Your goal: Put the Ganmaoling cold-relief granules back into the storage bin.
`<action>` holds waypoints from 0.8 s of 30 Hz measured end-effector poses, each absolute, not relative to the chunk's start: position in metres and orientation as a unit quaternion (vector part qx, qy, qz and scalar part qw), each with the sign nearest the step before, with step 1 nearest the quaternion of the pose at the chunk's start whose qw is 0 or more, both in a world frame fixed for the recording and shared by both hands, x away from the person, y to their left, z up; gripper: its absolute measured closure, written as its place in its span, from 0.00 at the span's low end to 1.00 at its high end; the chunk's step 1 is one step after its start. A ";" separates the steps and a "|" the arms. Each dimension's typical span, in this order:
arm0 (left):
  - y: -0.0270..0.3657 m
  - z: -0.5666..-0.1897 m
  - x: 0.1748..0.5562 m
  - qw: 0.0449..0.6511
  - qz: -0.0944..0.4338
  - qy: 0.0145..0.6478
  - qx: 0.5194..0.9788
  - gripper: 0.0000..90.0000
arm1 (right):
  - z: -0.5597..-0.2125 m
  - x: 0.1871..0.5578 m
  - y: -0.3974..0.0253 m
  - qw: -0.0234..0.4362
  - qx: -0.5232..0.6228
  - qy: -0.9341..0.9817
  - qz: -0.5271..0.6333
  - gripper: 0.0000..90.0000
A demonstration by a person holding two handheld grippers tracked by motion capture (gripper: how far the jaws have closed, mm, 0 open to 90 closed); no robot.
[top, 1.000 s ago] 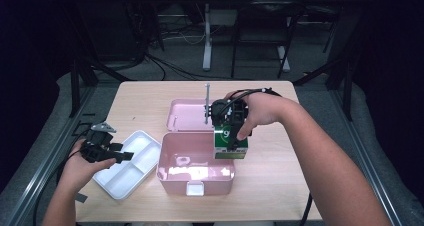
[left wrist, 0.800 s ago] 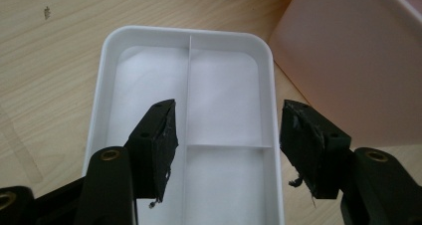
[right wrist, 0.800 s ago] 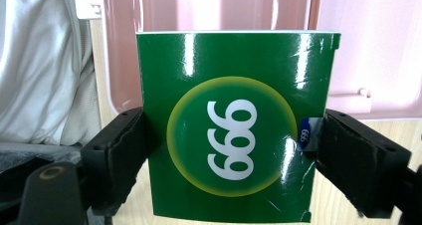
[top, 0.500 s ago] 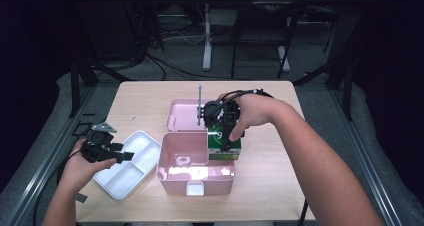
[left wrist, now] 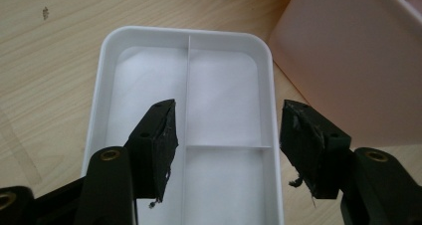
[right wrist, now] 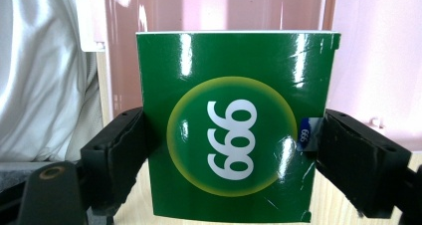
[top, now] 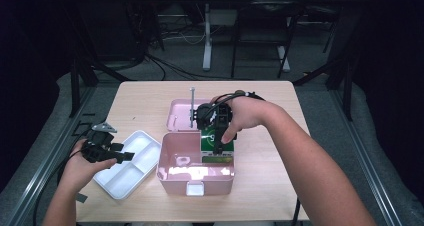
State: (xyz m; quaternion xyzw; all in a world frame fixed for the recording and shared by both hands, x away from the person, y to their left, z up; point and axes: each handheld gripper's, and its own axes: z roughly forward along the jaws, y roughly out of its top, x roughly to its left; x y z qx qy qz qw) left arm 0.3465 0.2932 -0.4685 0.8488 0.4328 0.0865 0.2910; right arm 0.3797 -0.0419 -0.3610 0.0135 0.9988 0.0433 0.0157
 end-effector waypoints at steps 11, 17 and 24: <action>0.292 -0.469 0.347 0.290 0.085 0.433 0.850 0.44 | -0.382 0.381 -0.039 0.012 0.016 0.999 0.031 0.17; 0.292 -0.469 0.347 0.289 0.084 0.432 0.850 0.44 | -0.396 0.382 -0.038 0.016 0.016 1.000 0.018 0.17; 0.292 -0.470 0.347 0.288 0.084 0.432 0.851 0.44 | -0.411 0.384 -0.037 0.008 0.020 0.999 0.025 0.17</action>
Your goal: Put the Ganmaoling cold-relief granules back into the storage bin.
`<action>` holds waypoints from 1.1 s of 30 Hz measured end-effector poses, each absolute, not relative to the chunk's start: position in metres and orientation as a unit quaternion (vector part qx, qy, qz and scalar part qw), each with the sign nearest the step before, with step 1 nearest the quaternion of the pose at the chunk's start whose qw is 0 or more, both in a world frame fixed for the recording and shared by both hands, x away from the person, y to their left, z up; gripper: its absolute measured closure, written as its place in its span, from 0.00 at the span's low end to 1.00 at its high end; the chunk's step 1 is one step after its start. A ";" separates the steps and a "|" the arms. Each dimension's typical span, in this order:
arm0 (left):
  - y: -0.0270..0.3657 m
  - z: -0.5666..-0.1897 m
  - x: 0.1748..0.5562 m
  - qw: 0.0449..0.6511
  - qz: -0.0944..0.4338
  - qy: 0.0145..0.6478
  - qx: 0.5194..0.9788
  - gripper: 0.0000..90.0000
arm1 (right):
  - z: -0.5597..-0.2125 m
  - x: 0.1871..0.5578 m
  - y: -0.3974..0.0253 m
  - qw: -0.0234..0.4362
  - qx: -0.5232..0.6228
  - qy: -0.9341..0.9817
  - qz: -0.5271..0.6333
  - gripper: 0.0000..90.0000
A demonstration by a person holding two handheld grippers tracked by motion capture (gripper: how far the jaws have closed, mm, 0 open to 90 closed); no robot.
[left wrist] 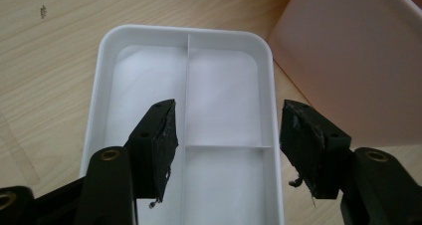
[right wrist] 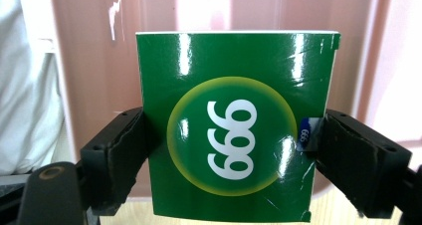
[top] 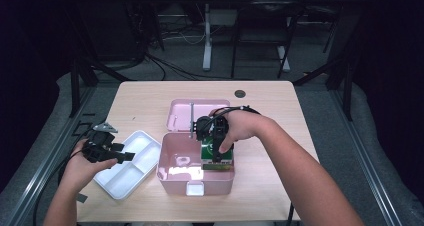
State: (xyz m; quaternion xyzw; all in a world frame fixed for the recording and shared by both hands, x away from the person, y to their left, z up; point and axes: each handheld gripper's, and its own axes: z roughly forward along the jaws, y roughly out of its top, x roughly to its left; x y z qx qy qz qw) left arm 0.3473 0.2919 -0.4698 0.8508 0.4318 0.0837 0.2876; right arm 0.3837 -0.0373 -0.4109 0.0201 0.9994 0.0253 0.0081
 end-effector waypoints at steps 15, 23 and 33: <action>0.291 -0.470 0.348 0.286 0.084 0.432 0.851 0.44 | -0.439 0.386 -0.040 0.003 0.022 1.000 0.021 0.17; 0.291 -0.471 0.348 0.286 0.082 0.432 0.851 0.44 | -0.446 0.388 -0.042 0.002 0.027 0.999 0.028 0.17; 0.291 -0.472 0.348 0.286 0.082 0.432 0.852 0.44 | -0.454 0.391 -0.041 -0.002 0.035 0.999 0.026 0.17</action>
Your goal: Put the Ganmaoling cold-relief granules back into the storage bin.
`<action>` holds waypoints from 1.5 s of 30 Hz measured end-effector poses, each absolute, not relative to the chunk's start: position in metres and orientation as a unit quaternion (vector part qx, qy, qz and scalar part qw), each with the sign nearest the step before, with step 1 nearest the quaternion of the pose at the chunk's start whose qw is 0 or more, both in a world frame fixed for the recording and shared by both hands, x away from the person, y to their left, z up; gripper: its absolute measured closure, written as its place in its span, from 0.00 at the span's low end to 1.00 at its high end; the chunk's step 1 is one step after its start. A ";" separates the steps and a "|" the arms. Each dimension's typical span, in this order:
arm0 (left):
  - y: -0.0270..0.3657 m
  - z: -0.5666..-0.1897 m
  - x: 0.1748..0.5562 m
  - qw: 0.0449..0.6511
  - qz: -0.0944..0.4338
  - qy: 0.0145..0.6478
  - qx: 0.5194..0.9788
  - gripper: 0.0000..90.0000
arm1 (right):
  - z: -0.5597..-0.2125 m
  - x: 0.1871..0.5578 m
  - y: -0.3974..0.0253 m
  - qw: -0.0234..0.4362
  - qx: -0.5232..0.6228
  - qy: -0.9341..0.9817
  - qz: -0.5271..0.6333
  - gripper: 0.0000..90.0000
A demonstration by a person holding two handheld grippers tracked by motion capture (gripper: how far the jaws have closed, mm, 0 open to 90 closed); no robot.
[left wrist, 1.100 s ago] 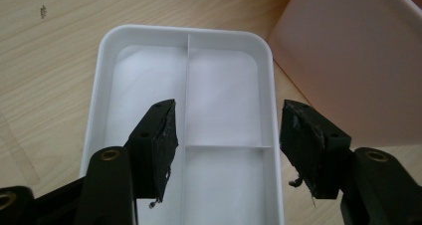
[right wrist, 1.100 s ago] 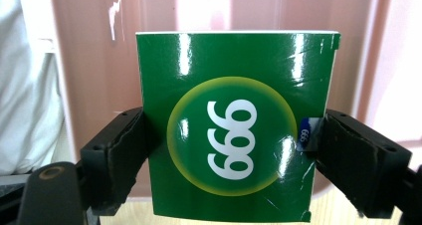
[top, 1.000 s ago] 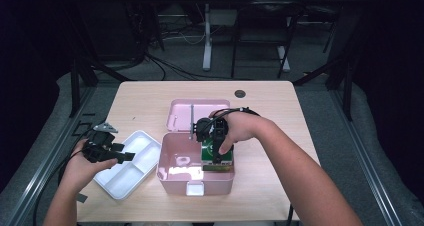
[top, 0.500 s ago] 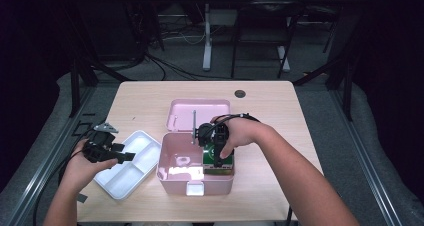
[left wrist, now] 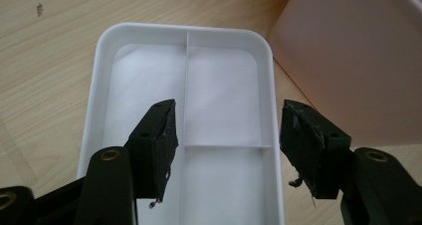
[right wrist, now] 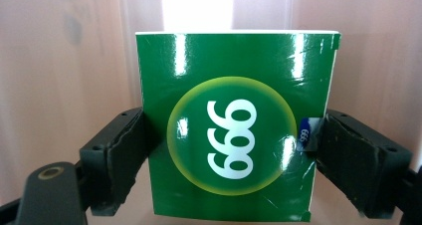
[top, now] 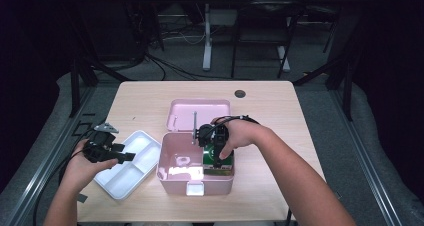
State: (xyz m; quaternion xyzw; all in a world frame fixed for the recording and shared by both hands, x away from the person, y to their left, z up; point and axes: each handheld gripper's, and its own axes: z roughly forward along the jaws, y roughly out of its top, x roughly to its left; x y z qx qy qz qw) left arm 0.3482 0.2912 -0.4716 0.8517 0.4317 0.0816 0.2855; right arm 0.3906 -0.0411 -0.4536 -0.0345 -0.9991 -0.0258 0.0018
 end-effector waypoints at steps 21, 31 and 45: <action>0.291 -0.473 0.349 0.285 0.081 0.432 0.852 0.44 | -0.466 0.394 -0.039 0.005 -0.043 -0.999 -0.029 0.19; 0.292 -0.473 0.348 0.284 0.081 0.432 0.852 0.44 | -0.451 0.390 -0.044 0.006 -0.049 -0.998 -0.038 0.28; 0.292 -0.474 0.347 0.284 0.080 0.432 0.852 0.45 | -0.416 0.383 -0.070 -0.028 -0.079 -0.994 -0.069 0.29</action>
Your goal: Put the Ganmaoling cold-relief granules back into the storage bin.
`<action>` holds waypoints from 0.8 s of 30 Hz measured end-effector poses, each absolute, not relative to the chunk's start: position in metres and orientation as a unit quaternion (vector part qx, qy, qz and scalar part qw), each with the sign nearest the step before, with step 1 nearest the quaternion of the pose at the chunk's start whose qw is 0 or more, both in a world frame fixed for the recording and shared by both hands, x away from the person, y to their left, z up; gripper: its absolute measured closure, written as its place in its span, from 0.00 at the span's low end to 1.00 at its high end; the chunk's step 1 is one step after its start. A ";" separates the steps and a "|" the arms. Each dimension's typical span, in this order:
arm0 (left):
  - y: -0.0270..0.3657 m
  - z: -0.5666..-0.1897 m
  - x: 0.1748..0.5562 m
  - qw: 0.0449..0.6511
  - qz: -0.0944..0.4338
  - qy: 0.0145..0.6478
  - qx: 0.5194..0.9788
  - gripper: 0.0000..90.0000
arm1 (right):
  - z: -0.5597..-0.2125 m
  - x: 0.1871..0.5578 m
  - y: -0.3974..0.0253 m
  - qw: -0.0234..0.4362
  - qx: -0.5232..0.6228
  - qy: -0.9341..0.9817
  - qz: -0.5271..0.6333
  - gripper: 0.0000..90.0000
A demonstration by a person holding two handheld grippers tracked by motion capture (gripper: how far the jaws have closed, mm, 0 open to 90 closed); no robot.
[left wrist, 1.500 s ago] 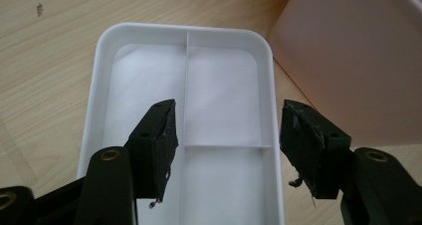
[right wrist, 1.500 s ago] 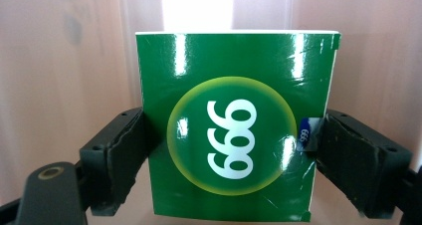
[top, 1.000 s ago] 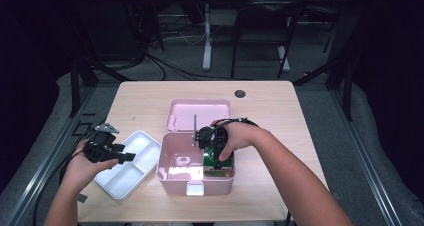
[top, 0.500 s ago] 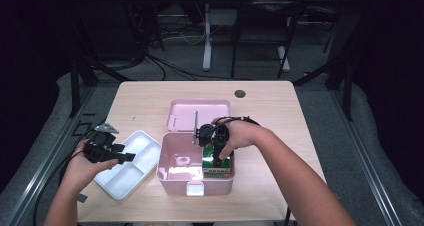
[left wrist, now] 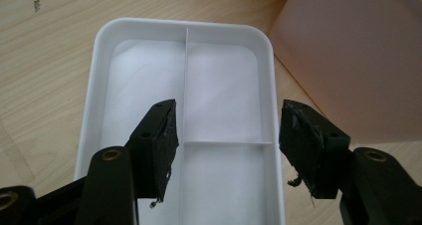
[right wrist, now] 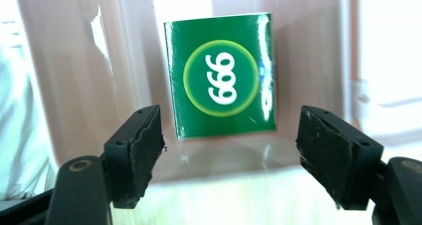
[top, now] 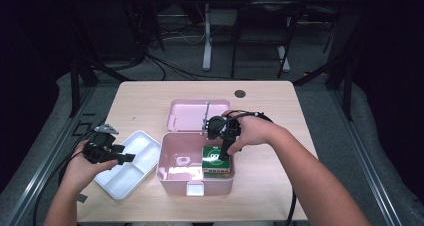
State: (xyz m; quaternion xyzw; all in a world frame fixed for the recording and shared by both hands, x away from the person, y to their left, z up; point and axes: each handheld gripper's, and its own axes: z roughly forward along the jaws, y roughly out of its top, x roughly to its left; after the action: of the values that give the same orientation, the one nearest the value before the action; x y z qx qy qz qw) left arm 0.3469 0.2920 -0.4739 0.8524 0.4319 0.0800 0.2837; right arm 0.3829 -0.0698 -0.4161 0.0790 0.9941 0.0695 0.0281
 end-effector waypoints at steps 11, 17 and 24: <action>0.290 -0.474 0.347 0.286 0.087 0.435 0.849 0.48 | -0.393 0.373 -0.107 0.038 0.110 0.988 0.104 0.24; 0.290 -0.474 0.347 0.285 0.081 0.437 0.849 0.50 | -0.394 0.370 -0.127 0.053 0.128 0.985 0.101 0.23; 0.293 -0.474 0.347 0.285 0.081 0.440 0.847 0.52 | -0.401 0.373 -0.147 0.073 0.179 0.975 0.109 0.29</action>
State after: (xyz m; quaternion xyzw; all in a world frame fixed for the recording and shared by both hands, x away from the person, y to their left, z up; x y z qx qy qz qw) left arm 0.3469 0.2933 -0.4740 0.8475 0.4403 0.0807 0.2852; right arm 0.3726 -0.1471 -0.4015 0.1795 0.9750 0.1087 0.0730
